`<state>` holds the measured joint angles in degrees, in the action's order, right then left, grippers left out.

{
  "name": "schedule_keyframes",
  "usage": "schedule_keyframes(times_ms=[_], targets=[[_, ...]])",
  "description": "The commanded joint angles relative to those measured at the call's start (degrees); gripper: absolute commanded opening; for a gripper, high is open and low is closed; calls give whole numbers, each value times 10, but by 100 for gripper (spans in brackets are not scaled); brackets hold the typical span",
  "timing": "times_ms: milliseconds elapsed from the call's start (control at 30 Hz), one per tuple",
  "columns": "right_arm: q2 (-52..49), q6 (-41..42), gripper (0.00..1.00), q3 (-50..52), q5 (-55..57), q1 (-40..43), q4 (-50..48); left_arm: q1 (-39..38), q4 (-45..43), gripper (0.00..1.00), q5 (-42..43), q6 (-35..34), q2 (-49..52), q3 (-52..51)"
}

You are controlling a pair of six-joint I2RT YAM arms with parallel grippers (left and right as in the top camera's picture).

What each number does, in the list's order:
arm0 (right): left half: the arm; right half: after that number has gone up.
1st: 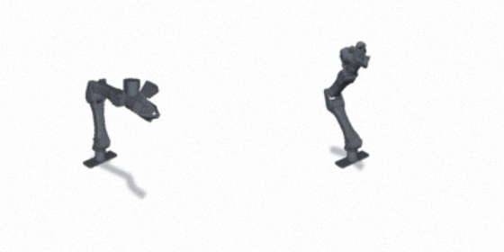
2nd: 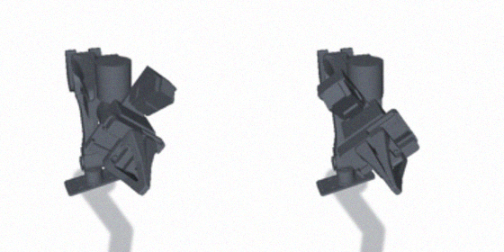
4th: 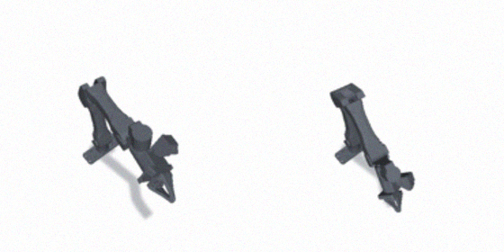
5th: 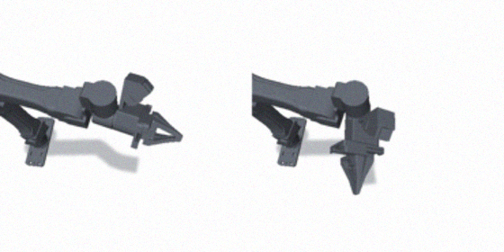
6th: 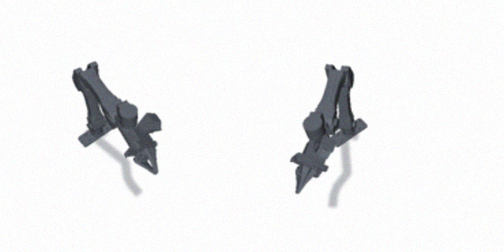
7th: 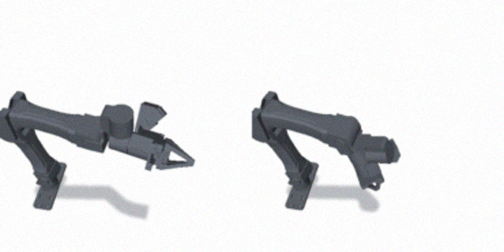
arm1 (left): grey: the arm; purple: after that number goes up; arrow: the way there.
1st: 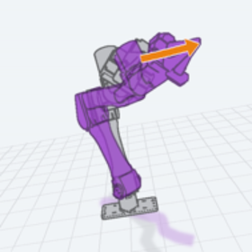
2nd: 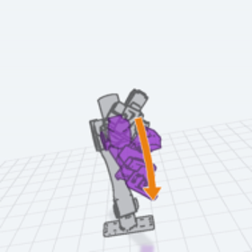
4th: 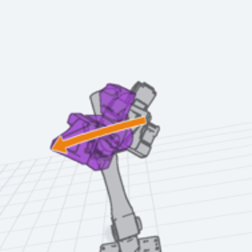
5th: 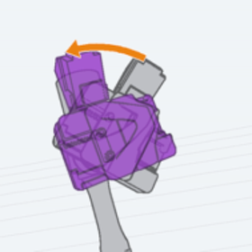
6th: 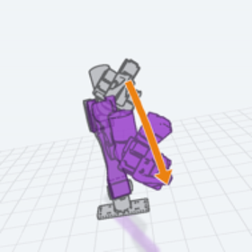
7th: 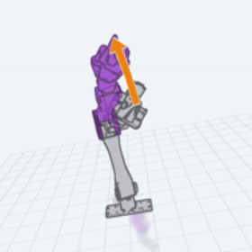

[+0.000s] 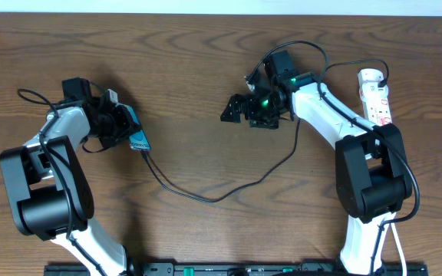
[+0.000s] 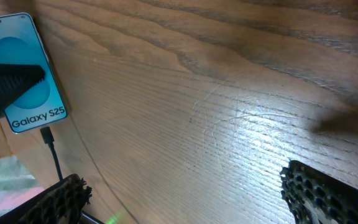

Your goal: Plug charger to phone and switch on socket

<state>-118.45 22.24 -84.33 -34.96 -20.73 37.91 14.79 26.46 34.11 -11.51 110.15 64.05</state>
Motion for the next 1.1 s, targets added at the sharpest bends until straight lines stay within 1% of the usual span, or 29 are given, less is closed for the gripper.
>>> schedule_keyframes(times_ms=[0,467,500,567,600,633,933,1000,1067], targets=[[8,-9,99,-11,3,2,0,-1,-2,7,-8,16,2,-5],[8,-9,99,-11,3,2,1,-1,2,8,-7,14,2,-5],[8,-9,99,-11,3,2,1,-1,2,13,-7,14,2,-5],[8,-9,99,-11,3,2,1,-1,3,17,-7,14,2,-5],[8,-9,99,-11,3,2,1,-1,3,17,-7,14,2,-5],[8,-9,99,-11,3,2,1,-1,3,22,-7,14,2,-5],[8,-9,99,-11,3,2,1,-1,8,22,-7,14,2,-5],[8,-9,99,-11,3,5,5,-1,9,23,-7,14,2,-5],[8,-9,99,-11,3,5,7,-1,13,26,-7,14,2,-5]])
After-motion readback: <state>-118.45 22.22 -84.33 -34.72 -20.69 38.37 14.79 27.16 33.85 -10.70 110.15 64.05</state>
